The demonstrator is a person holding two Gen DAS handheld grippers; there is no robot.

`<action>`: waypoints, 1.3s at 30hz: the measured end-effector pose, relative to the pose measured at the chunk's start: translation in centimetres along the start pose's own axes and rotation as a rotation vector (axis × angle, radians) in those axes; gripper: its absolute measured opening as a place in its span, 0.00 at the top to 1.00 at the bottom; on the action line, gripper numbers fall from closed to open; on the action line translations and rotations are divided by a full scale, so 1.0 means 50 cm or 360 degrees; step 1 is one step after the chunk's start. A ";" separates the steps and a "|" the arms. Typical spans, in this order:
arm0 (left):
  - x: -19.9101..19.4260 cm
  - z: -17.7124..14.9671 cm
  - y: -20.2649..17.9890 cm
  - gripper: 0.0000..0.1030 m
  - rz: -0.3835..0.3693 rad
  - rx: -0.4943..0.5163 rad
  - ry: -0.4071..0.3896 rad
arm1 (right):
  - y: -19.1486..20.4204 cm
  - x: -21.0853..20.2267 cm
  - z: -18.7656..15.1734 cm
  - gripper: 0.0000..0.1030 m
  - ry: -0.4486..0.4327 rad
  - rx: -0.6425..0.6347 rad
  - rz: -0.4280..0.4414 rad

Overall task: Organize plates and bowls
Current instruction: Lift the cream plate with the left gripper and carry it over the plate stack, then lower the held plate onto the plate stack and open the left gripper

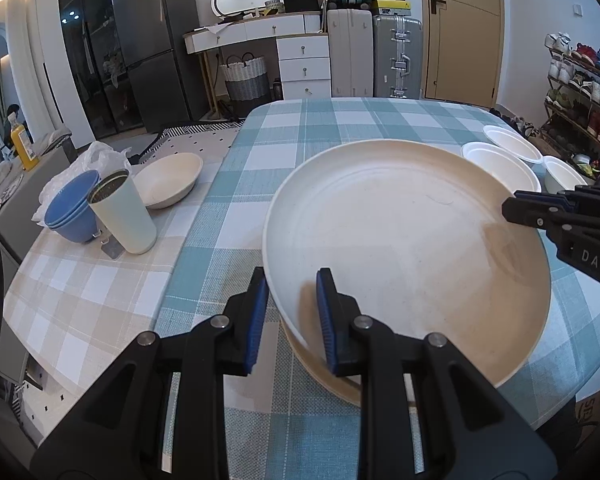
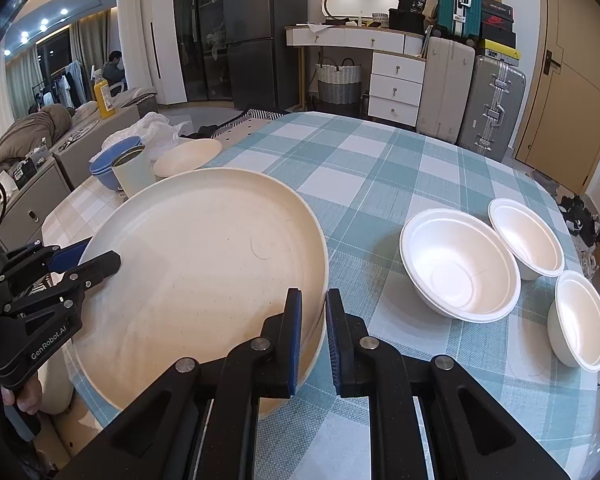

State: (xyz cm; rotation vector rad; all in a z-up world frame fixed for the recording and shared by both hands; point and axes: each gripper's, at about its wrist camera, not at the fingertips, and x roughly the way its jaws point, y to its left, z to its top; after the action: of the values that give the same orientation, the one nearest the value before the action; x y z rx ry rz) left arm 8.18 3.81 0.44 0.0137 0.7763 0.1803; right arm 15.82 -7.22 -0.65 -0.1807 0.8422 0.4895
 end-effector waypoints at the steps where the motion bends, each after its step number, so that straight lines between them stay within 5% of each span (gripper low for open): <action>1: 0.005 -0.002 0.000 0.80 0.0000 -0.0002 0.0000 | 0.001 0.004 -0.001 0.88 0.0007 0.0003 0.0001; 39: 0.130 -0.037 -0.020 0.77 0.0059 0.0125 0.0069 | 0.009 0.071 -0.047 0.84 0.0058 -0.0013 -0.0031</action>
State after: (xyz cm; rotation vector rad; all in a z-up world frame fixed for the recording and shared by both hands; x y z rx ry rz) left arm 11.55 3.82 -5.48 0.0989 0.8266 0.1859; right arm 16.03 -6.41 -4.86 -0.2059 0.8731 0.4727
